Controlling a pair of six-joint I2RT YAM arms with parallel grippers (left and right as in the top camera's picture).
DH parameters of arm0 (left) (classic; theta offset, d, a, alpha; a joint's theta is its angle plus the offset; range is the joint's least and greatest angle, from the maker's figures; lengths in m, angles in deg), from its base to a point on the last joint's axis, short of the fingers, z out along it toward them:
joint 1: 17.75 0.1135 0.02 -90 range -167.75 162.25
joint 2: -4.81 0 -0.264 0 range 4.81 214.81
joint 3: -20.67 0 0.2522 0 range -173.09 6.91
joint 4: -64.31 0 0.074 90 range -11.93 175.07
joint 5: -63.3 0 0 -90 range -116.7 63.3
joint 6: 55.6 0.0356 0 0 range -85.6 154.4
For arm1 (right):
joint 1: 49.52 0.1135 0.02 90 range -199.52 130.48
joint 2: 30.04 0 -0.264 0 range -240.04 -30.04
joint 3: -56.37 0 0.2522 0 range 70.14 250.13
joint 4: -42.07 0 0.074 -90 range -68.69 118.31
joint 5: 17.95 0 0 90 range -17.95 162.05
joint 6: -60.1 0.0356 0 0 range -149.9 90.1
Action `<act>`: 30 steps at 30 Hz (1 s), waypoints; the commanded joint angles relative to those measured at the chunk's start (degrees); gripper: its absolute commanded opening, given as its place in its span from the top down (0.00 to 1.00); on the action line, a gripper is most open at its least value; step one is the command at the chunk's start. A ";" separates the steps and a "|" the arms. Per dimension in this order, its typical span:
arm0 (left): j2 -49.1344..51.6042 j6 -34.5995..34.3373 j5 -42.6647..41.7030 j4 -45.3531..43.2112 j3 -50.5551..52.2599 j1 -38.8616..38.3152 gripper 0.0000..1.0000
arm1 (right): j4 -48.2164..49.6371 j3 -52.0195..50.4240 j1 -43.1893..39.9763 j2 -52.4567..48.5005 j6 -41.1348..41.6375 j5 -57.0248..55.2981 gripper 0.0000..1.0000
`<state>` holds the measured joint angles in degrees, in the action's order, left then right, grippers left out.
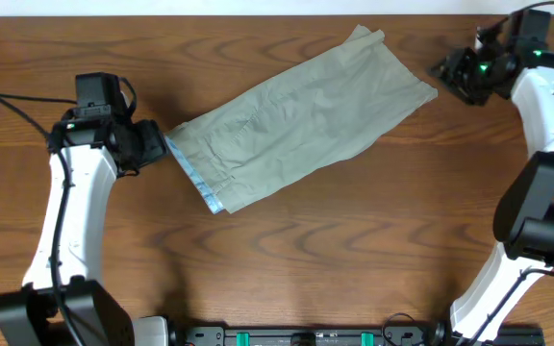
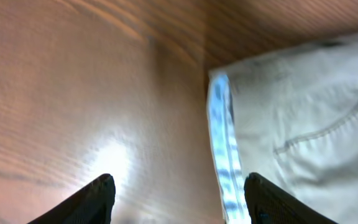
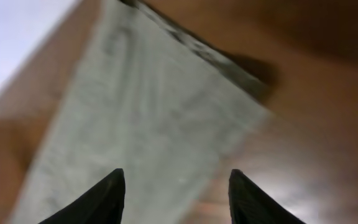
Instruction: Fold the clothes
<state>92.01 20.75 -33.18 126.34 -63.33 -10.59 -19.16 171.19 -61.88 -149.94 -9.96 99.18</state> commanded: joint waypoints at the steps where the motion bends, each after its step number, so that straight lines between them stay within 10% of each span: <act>1: 0.59 -1.16 -4.26 2.64 0.02 -0.37 0.32 | -3.91 1.20 2.58 -0.52 -9.01 -7.56 0.43; 4: 1.75 -4.85 -5.11 3.02 2.36 -0.37 0.31 | -4.74 0.81 5.18 -1.73 -9.99 -12.20 0.25; 15: 6.14 -5.92 -10.14 2.45 4.46 -0.39 0.30 | 4.72 0.79 7.52 -13.03 -9.03 -13.44 0.30; 25: 7.61 -5.90 -10.86 1.53 4.46 -0.37 0.30 | -0.52 0.81 7.89 -13.51 -11.50 -12.81 0.97; 30: 7.61 -5.03 -10.86 1.33 4.44 -0.37 0.30 | -16.63 0.83 7.93 -10.43 -11.82 -17.90 0.99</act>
<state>99.16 14.96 -43.35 127.59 -59.09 -10.90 -30.26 172.55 -54.20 -162.15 -20.76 85.81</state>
